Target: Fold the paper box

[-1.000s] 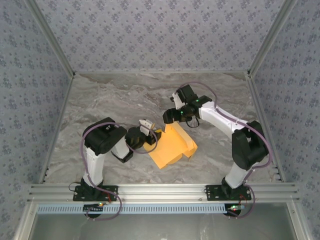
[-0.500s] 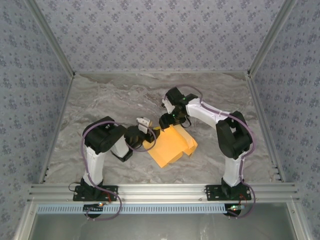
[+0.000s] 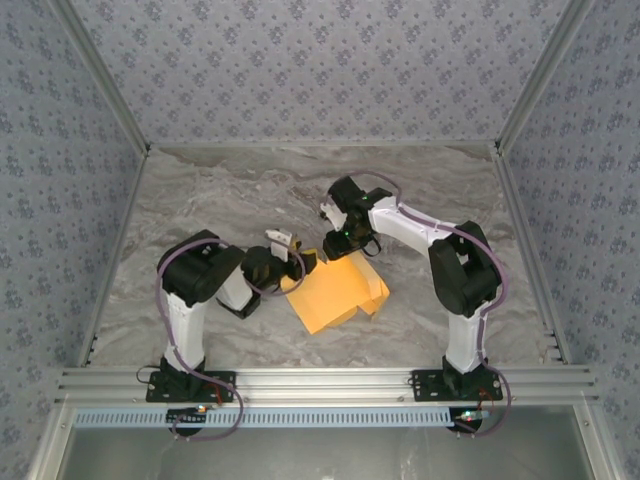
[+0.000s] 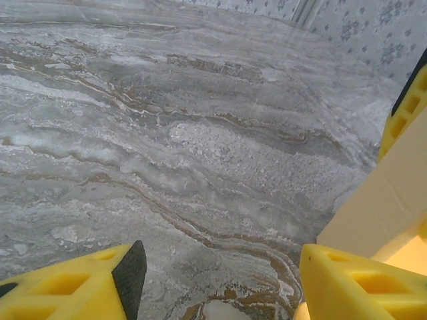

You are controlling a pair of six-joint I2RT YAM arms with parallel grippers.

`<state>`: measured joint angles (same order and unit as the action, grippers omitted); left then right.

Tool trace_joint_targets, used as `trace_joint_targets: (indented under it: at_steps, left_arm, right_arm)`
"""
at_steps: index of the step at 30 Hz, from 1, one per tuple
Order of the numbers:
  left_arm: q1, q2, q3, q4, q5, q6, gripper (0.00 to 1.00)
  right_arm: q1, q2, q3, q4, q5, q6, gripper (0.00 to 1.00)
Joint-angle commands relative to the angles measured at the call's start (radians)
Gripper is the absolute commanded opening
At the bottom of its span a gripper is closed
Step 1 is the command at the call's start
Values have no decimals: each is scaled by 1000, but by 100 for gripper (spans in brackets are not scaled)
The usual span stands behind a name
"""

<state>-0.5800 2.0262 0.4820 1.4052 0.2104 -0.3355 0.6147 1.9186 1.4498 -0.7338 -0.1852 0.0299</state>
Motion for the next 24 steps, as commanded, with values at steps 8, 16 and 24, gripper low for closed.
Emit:
trace_joint_targets:
  at_steps: [8,16,24]
  left_arm:
    - [153,-299,-24,3,226,-293,67]
    - [289,-401,47,-70,510,-291,68]
    - [248,-569,131,-454,772,134,69]
  right_arm:
    - [20,-151,-59,44,52,-105,41]
    - [-26,-464,-285,245,-142,-290,39]
    - [23,-607,-366,168,-251,-677,38]
